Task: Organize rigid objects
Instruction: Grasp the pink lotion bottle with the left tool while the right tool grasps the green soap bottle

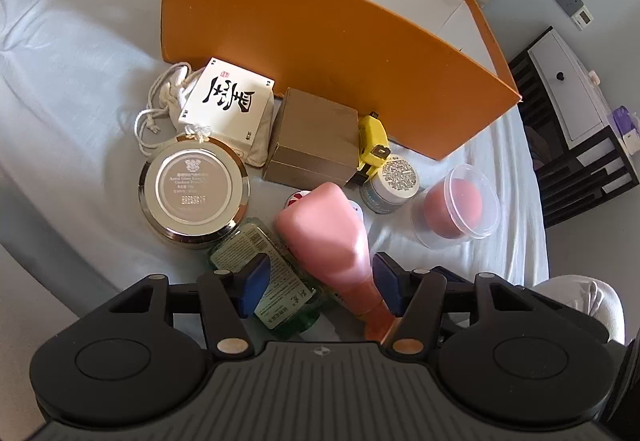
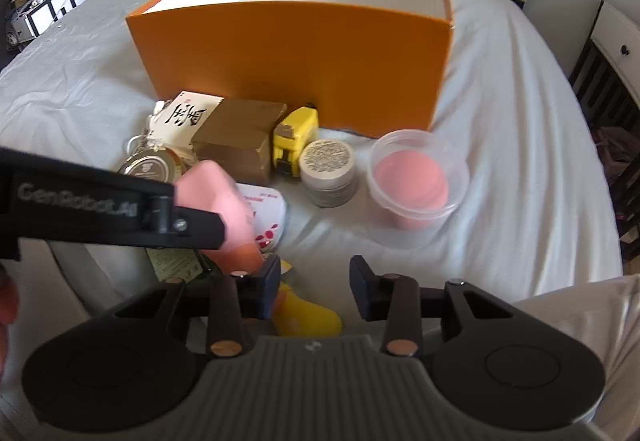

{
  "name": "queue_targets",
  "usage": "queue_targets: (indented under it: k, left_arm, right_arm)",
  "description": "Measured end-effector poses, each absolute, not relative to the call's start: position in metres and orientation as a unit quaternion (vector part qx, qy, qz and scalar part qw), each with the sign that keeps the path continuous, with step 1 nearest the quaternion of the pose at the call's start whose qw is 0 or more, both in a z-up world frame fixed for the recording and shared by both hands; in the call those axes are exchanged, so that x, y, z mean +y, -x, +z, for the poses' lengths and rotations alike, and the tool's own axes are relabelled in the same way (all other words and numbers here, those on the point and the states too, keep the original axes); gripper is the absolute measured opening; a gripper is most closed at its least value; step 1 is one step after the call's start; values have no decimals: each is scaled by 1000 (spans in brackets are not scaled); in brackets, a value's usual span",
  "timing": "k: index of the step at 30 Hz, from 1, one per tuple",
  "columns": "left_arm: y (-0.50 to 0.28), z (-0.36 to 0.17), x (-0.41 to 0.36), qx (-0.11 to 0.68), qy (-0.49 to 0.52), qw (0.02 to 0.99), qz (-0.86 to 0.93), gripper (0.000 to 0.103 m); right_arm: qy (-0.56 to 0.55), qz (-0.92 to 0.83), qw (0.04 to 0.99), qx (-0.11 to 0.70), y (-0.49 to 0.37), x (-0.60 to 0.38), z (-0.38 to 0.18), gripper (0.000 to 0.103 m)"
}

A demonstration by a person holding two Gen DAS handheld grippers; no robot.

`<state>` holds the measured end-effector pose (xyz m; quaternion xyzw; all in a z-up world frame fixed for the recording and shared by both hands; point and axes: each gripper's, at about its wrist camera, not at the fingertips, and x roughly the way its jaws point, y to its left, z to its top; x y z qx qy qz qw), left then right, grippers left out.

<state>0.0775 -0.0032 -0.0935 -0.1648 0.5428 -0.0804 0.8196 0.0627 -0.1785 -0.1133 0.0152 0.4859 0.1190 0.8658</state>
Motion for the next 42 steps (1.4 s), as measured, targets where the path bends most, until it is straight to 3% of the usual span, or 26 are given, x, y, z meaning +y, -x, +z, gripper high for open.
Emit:
queue_targets:
  k: [14,18,31,36,42]
  left_arm:
    - [-93,-103,-31,545,91,830,-75,70]
    - [-93,-102,-40,537,56,838,-82,53]
    - [-79,-75,-14,498,44,862,-84,52]
    - [-77,-70,15,509,51,857,-58,52]
    - [-74,-69,39,510,54,858,-37,52]
  right_arm:
    - [-45,150,856,492,-72,-177,-123,38]
    - [-48,151,858,488,-70,-178,-122,37]
    - [-68,177,865,465,-64,-178,-110,37]
    - [-52,231,859,455,-63,-157,-106,30]
    - [-26,262,839,476,-68,-131,-116,31]
